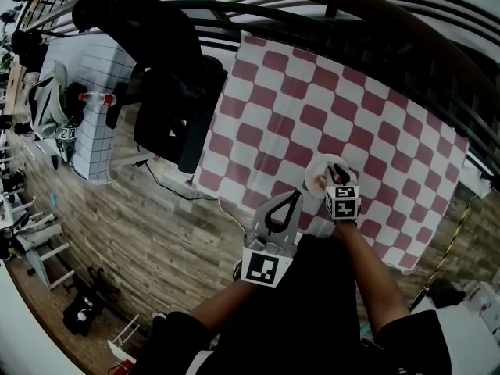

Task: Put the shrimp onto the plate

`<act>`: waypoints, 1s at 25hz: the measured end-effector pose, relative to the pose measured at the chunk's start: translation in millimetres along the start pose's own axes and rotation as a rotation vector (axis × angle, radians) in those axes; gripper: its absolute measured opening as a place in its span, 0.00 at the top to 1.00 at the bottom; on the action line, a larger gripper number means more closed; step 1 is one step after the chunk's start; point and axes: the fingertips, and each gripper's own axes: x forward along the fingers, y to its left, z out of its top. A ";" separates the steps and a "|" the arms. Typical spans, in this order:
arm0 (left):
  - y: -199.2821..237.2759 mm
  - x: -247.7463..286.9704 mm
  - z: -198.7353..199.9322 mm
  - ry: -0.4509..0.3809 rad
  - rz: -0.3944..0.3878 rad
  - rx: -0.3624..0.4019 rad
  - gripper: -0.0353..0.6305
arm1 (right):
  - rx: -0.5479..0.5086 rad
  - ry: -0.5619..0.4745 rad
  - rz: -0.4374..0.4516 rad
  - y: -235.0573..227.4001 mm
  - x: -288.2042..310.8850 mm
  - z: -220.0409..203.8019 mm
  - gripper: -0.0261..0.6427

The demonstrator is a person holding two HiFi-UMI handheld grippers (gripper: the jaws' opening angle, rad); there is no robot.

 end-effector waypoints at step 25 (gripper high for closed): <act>12.1 -11.2 28.0 -0.105 -0.022 -0.067 0.94 | 0.049 -0.224 0.006 21.6 -108.6 65.7 0.96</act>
